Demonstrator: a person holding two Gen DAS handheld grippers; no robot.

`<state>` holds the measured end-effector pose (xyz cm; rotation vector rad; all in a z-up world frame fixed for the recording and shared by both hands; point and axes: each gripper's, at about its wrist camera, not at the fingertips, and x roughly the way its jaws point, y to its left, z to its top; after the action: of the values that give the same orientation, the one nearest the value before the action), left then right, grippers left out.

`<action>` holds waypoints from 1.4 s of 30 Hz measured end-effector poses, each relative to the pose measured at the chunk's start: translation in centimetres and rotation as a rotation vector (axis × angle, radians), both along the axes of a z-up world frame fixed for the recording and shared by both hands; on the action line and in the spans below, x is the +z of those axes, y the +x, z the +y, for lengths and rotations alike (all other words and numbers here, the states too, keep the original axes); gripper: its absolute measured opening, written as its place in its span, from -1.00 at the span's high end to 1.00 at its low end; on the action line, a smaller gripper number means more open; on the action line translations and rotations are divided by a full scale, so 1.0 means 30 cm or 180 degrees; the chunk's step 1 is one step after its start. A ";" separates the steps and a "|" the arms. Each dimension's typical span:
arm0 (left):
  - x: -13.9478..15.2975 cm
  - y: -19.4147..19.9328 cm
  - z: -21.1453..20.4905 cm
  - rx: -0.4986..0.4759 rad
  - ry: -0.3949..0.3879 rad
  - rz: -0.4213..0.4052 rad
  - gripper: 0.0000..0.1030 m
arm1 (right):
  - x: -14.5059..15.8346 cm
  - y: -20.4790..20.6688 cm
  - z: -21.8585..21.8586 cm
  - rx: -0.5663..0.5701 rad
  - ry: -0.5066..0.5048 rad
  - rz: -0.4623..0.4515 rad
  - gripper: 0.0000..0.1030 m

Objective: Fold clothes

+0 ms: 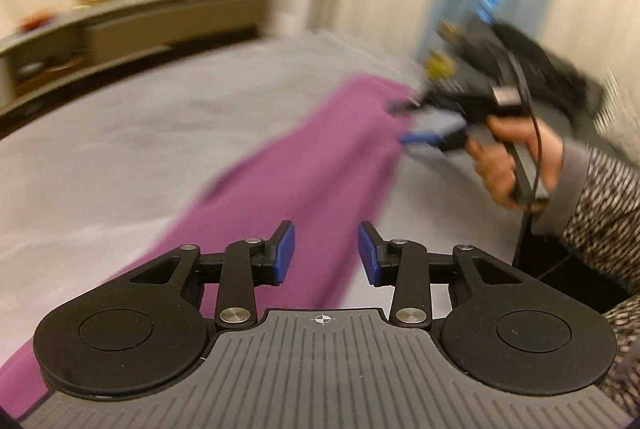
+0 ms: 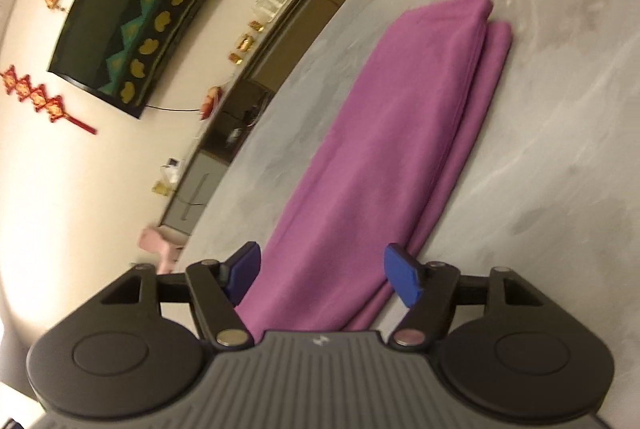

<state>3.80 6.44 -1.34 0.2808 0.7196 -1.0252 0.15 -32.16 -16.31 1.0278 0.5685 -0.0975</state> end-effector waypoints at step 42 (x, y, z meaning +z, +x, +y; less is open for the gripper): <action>-0.077 0.374 -0.242 0.0439 0.0074 0.0677 0.90 | 0.045 0.185 0.109 0.1103 0.0881 -0.0508 -0.38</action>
<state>15.01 -0.82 -3.66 0.1409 0.9309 -0.9240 5.70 -28.89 -14.97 1.1772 0.6168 0.3751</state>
